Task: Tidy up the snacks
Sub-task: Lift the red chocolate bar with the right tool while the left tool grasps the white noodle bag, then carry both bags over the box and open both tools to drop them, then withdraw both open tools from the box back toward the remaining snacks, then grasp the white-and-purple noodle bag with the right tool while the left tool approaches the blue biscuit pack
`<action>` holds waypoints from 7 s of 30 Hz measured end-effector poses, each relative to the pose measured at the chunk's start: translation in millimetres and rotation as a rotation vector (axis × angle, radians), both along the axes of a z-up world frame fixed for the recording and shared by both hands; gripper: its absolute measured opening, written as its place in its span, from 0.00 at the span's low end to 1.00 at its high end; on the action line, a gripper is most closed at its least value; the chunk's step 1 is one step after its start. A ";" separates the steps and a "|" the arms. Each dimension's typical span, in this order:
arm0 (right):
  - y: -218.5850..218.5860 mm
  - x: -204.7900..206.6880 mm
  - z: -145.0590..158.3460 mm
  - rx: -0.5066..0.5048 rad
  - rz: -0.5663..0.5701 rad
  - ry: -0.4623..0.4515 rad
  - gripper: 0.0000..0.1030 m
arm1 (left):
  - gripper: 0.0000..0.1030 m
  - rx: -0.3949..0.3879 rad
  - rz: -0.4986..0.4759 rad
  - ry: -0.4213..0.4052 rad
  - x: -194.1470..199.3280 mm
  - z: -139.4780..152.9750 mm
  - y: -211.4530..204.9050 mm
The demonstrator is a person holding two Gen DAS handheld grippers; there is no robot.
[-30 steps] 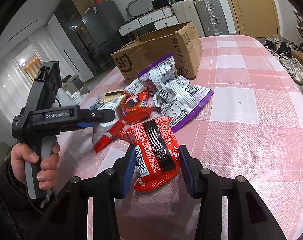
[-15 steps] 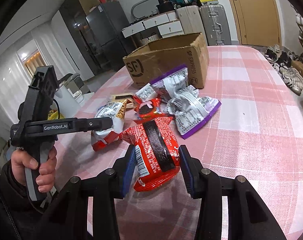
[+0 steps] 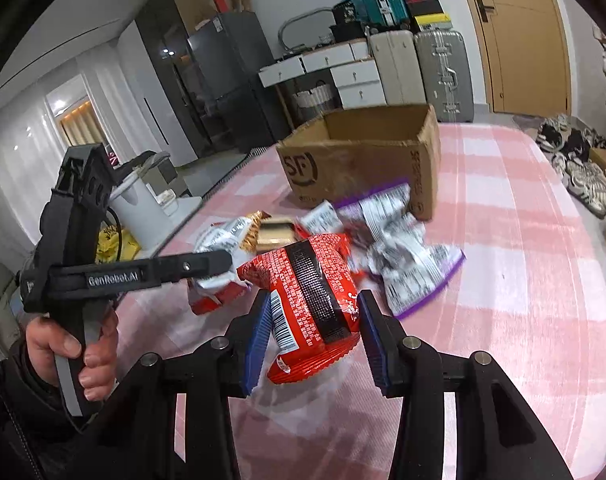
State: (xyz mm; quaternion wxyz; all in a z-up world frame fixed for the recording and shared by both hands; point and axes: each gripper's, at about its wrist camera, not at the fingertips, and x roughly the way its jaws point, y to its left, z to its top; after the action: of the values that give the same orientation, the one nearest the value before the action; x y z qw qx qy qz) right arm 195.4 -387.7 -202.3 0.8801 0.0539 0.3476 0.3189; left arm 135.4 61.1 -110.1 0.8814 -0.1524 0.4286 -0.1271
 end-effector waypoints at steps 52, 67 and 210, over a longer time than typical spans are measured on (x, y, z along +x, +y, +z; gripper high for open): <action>35.8 184.1 159.0 0.029 -0.037 -0.171 0.42 | 0.36 0.095 -0.038 -0.201 190.0 194.0 21.9; 43.7 262.5 104.1 0.014 -0.077 -0.042 0.42 | 0.37 0.052 -0.040 -0.075 288.1 119.3 0.9; -1.7 119.8 -64.3 -0.023 -0.106 0.159 0.34 | 0.99 0.109 0.168 -0.022 48.0 -29.7 65.3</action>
State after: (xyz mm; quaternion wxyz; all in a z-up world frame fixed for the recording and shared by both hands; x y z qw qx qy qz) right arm 315.2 -389.4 -266.5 0.8658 0.0874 0.4168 0.2628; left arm 183.4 126.4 -139.8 0.9007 -0.1381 0.4108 -0.0307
